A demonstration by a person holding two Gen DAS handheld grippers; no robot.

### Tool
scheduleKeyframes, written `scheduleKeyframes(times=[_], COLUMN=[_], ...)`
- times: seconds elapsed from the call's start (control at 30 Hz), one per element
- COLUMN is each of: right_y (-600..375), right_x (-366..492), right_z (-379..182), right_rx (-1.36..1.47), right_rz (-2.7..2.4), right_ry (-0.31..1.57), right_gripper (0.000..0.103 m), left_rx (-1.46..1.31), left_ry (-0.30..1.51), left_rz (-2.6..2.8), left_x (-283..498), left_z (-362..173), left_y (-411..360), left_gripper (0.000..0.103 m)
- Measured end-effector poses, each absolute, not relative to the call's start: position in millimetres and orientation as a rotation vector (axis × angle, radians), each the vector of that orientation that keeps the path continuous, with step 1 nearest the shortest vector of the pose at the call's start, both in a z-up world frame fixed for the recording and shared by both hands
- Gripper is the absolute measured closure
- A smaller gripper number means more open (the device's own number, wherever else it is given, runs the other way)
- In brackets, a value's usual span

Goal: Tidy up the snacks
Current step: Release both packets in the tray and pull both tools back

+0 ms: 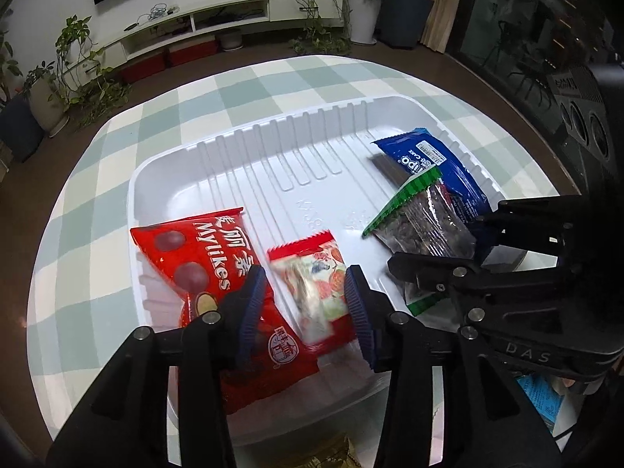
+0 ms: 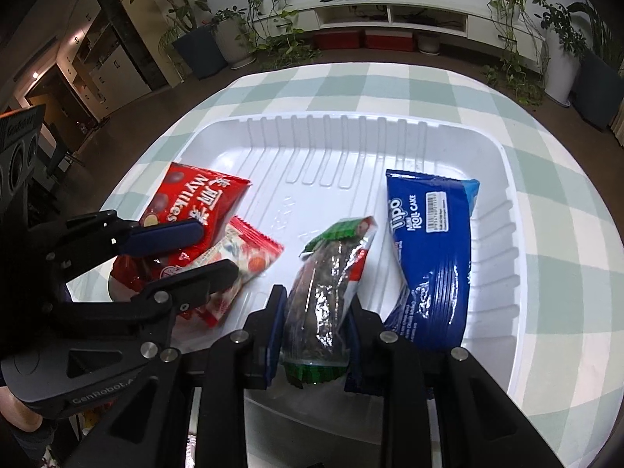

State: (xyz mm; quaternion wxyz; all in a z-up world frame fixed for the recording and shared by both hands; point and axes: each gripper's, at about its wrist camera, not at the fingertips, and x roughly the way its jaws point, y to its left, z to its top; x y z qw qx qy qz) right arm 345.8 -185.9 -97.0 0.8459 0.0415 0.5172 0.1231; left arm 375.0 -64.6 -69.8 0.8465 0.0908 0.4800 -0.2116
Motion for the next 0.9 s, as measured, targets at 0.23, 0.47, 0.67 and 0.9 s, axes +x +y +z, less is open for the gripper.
scheduleKeyframes(times=[0.23, 0.47, 0.67, 0.9], right_y=[-189.5, -206.4, -224.8, -217.1], right_x=[342.7, 323.0, 258.0, 152.6], right_z=[-84.5, -38.2, 17.9, 20.2], right_rx=[0.094, 0.154, 0.266, 0.311], right_rz=[0.249, 0.240, 0.294, 0.382], right_ry=[1.056, 0.951, 0.780, 0.715], right_gripper=[0.069, 0.041, 0.017, 0.012], left_rx=[0.137, 0.075, 0.162, 0.252], left_ry=[0.966, 0.852, 0.732, 0.847], left_rz=[-0.454, -0.489, -0.569, -0.644], left_x=[369.2, 342.9, 281.4, 208.2], left_z=[-51.2, 1.5, 36.4, 14.5], left_y=[-55.1, -32.1, -3.7, 33.4], left_gripper=[0.044, 0.005, 0.000, 0.000])
